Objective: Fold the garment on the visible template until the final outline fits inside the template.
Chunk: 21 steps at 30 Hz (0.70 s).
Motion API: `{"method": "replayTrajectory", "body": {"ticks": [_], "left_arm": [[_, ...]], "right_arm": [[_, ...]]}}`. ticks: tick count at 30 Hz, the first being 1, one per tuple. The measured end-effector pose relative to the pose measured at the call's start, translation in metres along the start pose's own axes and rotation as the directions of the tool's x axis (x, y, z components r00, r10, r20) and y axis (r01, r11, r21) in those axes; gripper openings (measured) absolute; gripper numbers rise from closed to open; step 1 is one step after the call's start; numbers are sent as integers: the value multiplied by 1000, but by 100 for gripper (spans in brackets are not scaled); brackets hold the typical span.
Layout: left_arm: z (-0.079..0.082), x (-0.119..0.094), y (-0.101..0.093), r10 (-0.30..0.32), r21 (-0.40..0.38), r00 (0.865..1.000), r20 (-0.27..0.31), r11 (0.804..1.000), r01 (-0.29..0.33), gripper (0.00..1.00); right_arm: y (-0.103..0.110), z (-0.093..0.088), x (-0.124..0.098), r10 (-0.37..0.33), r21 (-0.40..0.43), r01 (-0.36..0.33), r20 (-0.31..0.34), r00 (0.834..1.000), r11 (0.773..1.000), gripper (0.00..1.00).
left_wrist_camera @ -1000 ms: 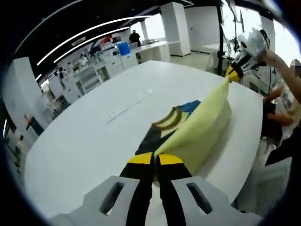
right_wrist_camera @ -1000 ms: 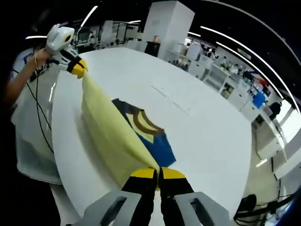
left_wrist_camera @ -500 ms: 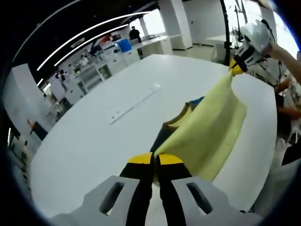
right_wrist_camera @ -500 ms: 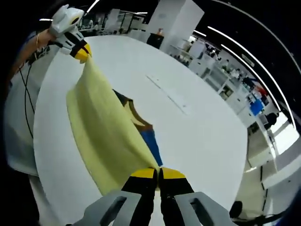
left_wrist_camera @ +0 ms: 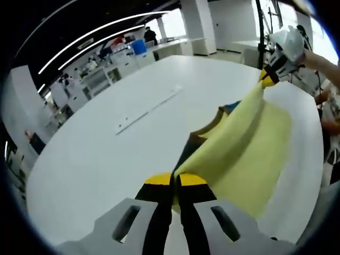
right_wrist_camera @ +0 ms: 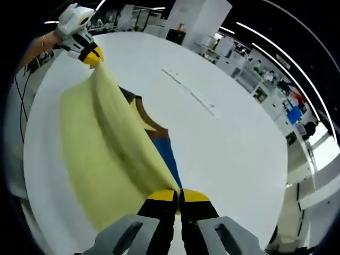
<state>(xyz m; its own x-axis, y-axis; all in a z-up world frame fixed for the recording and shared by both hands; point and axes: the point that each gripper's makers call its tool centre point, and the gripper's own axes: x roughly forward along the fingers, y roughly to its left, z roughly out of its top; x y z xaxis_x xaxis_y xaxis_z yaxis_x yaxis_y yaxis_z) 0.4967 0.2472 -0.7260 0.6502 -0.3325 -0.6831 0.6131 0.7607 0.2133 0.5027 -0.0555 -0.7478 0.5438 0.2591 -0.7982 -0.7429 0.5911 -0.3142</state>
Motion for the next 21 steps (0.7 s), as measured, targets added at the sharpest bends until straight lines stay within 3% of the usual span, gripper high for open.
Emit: {"method": "replayTrajectory", "body": {"ticks": [6, 12, 18, 21], "left_arm": [[-11, 23, 5, -2, 15, 1000, -15, 1000, 3, 0], [-25, 40, 6, 5, 19, 999, -40, 1000, -5, 0], [-35, 50, 7, 2, 36, 998, -62, 999, 1, 1], [-38, 50, 9, 12, 59, 998, -66, 998, -8, 4]], "right_arm": [[-3, -4, 17, 16, 3, -16, -14, 1000, 1000, 0], [-3, -8, 30, 39, 65, -39, -7, 999, 997, 0], [-1, -9, 42, 78, 39, -78, 1, 997, 996, 0], [-1, -13, 47, 100, 67, -100, 0, 995, 993, 0]]}}
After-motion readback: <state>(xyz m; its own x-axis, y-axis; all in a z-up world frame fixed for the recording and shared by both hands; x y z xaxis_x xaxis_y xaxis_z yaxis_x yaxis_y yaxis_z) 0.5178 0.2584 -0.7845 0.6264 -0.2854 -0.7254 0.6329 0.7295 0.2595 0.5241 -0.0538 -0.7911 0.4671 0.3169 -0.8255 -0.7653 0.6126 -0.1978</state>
